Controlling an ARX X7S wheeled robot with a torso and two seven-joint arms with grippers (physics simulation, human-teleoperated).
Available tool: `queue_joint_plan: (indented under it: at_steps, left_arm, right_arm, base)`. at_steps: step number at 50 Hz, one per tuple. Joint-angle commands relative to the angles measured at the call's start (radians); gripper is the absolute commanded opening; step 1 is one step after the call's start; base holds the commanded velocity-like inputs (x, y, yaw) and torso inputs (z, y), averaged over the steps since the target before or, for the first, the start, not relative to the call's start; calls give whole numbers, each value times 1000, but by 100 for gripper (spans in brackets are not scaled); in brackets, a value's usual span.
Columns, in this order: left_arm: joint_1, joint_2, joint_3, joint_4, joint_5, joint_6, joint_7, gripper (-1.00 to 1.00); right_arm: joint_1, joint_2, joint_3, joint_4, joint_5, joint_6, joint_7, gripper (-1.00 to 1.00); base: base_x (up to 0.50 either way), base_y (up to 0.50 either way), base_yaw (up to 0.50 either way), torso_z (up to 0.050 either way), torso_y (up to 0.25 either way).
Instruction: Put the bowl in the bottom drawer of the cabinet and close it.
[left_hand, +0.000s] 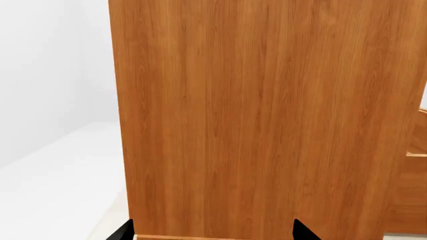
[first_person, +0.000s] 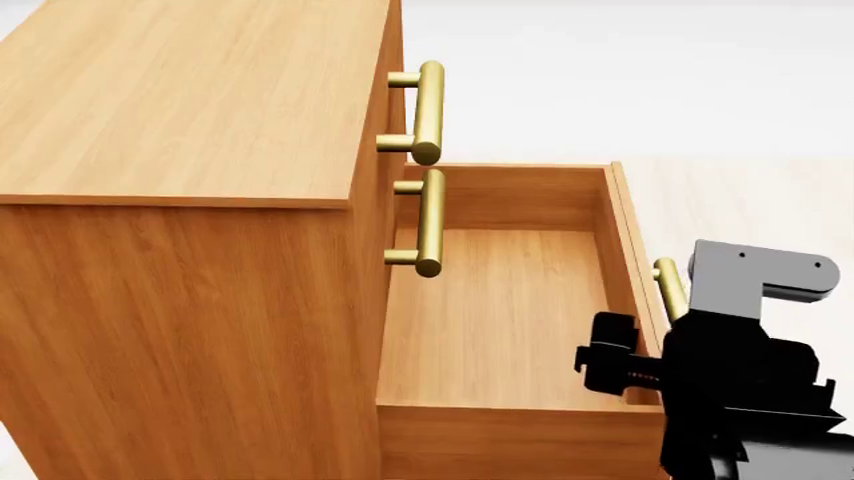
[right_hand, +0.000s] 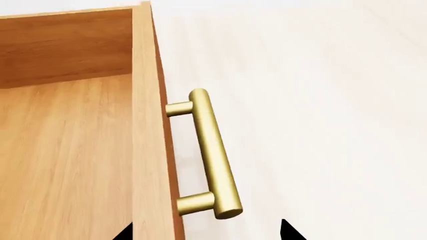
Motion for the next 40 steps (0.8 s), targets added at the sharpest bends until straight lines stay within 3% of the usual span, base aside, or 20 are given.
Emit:
queue_joint_plan:
  at_steps: [1,11,19,23,25,40]
  left_arm:
    - [0,-3,3,0,-1,1,-4,100]
    - [1,-10,7,10,1,1,-3,100]
    - [3,-17,16,16,13,-5,-3,100]
    - [6,-13,-2,10,-72,45,23,100]
    - [4,-14,10,3,-15,39,11,100]
    - [-2,-7,18,-56,-13,88,23,100]
  right_arm:
    - [-62,38,32,-240,-8,48,-11,100]
    - [-61,63,67,-391,37,125,8,100]
    - [-77,80,76,-437,27,98,22,100]
    - [-98,89,115,-505,24,68,49,100]
    - [-126,85,151,-537,10,-3,65,100]
    - [-157,131,202,-611,-12,52,146,100]
  base:
    - [0,0,0,0,0]
    - [0,0,0,0,0]
    - [0,0,0,0,0]
    - [0,0,0,0,0]
    - [0,0,0,0,0]
    - [0,0,0,0,0]
